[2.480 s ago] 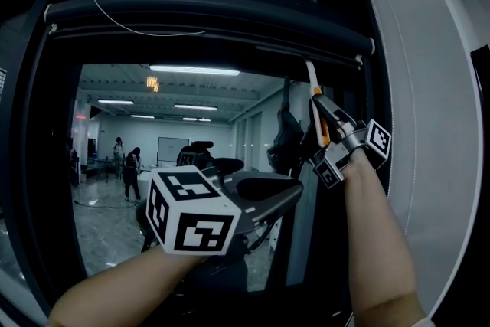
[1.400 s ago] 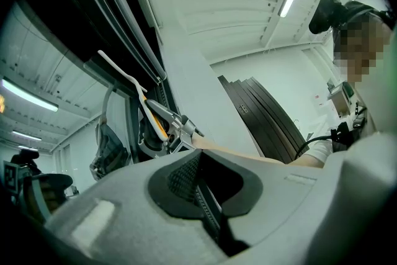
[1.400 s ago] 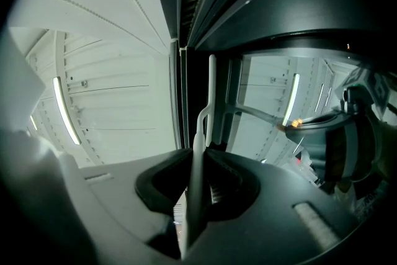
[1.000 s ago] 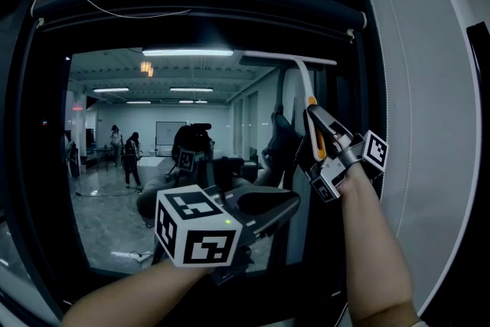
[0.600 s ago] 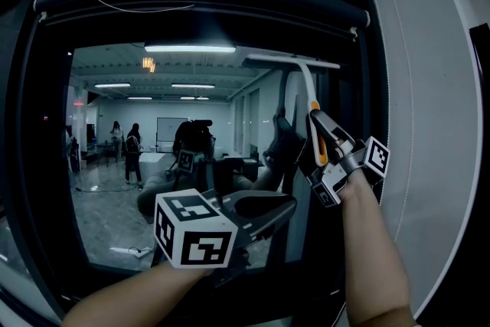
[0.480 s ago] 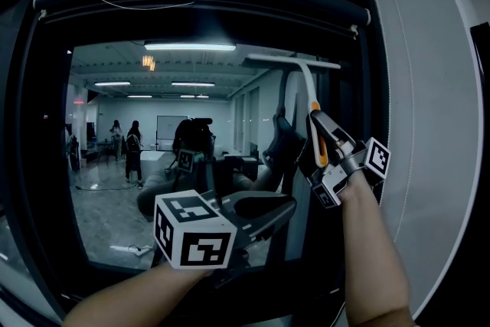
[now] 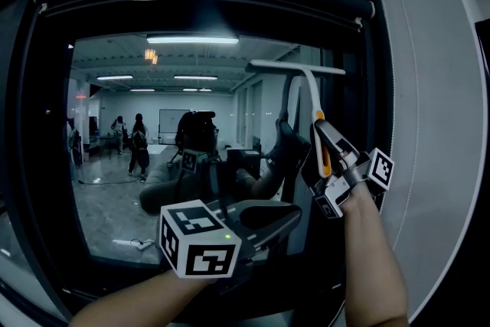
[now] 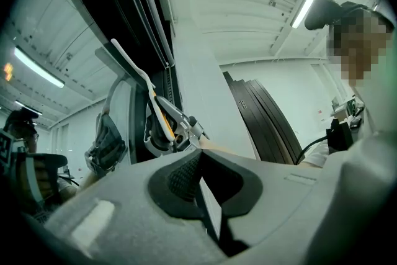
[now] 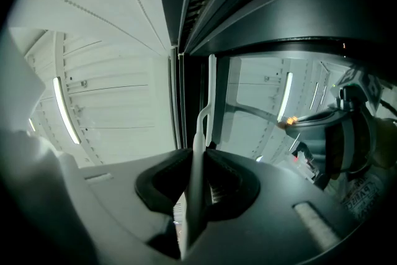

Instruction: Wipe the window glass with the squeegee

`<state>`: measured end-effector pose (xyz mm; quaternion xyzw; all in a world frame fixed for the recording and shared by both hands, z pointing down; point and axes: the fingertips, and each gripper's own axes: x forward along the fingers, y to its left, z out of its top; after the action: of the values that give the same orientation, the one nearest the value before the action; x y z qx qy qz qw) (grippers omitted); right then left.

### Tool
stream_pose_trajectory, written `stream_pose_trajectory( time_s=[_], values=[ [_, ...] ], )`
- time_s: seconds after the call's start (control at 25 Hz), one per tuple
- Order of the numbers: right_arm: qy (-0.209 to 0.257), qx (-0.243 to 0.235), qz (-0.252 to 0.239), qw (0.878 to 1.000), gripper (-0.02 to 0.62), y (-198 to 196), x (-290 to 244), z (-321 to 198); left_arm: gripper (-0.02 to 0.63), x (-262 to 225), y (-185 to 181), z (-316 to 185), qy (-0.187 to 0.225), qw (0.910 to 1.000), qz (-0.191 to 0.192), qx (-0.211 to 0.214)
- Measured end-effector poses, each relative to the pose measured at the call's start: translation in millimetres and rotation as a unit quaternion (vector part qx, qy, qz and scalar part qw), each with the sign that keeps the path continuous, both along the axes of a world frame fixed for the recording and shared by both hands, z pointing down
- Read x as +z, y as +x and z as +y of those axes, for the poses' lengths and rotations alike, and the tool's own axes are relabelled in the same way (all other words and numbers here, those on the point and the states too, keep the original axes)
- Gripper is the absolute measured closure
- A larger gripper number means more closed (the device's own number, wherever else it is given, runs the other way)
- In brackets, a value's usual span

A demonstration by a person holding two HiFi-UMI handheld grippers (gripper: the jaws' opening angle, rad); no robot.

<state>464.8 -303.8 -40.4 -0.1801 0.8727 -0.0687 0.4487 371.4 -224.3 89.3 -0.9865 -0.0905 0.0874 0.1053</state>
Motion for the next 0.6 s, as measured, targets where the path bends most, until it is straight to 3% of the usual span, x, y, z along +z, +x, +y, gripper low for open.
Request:
stream_pose_trajectory(
  time_s=[0.2, 0.6],
  values=[
    [0.001, -0.004, -0.003, 1.0, 0.528, 0, 39, 3, 0.606, 32, 0, 6, -0.005, 1.0, 0.0, 0.004],
    [-0.006, -0.003, -0.012, 1.0, 0.529, -2, 60, 5, 0.606, 45, 0, 11, -0.02, 0.9998, 0.003, 0.008]
  ],
)
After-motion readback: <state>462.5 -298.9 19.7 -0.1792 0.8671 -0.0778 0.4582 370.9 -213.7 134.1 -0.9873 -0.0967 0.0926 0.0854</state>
